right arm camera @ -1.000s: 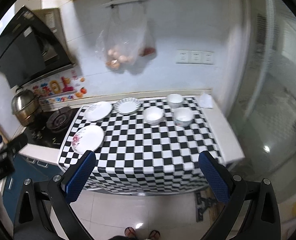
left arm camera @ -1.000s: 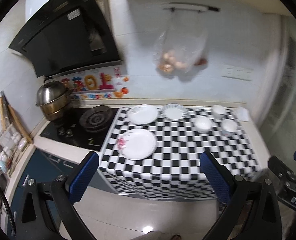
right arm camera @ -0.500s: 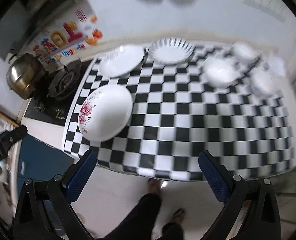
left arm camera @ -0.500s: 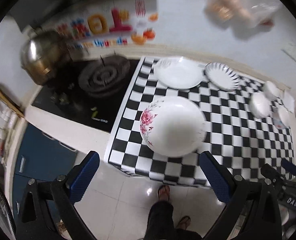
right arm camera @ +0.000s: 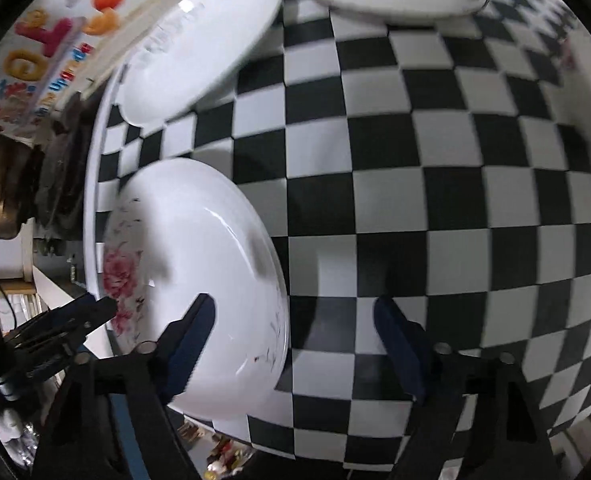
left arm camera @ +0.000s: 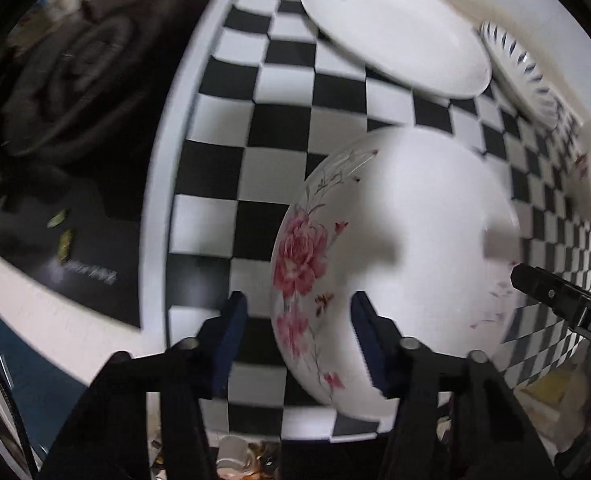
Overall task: Organize plates and bowls
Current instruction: 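Grasp the rim of the pink-flower plate with both grippers, then lift the pink-flower plate with both grippers toward the grey-flower plate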
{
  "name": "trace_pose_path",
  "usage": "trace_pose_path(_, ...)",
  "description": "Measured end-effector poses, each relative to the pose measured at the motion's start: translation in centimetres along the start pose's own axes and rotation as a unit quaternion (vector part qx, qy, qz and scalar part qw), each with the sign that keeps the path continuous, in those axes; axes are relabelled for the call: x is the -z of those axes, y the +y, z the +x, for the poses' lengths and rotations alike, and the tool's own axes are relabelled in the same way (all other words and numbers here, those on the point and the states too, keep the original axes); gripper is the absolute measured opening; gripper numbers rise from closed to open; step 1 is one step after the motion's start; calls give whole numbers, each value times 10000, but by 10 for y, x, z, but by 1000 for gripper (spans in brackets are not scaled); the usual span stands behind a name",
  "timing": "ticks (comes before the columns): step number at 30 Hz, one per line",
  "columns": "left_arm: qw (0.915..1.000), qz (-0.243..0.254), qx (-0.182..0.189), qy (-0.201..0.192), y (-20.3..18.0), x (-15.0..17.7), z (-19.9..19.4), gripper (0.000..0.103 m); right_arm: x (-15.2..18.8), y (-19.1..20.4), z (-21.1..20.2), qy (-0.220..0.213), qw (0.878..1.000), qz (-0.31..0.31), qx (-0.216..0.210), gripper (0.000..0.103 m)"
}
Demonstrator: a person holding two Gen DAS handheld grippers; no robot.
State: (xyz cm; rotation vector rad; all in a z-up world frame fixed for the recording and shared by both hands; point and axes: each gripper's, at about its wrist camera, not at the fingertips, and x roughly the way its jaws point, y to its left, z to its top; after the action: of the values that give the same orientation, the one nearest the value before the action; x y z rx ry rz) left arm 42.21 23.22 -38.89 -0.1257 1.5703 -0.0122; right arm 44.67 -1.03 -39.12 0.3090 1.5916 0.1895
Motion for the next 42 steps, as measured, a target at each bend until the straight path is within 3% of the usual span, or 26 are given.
trace_pose_path(3,9997,43,103,221,1,-6,16,33,-5,2,18,240,9996,110,-136,67)
trace_pose_path(4,9996,50,158,244,1,-8,18,33,-6,3,21,230,9995,138,-151,68)
trace_pose_path(5,9994,38,262,209,1,-8,17,33,-8,5,22,188,9995,101,-212,61)
trace_pose_path(6,9994,48,284,185,0,-8,15,32,-9,7,25,219,9993,76,-296,44)
trace_pose_path(8,9995,83,283,149,-1,-6,11,31,-11,11,36,404,9985,102,-355,22)
trace_pose_path(14,9997,183,120,-53,-14,2,-7,26,-7,16,35,246,9992,-40,-312,20)
trace_pose_path(18,9994,305,101,-163,-43,12,-27,24,-8,1,23,172,9992,-47,-345,20)
trace_pose_path(27,9975,560,273,-326,-115,21,-59,24,-3,-64,-35,-135,9997,-21,-218,20)
trace_pose_path(32,9951,880,284,-360,-143,23,-55,24,1,-107,-59,-285,9993,127,-201,20)
trace_pose_path(35,9941,1005,279,-291,-150,8,-44,24,4,-137,-68,-319,9990,258,-191,20)
trace_pose_path(42,9934,1124,213,-89,-189,-1,-12,24,7,-177,-62,-338,9984,444,-110,20)
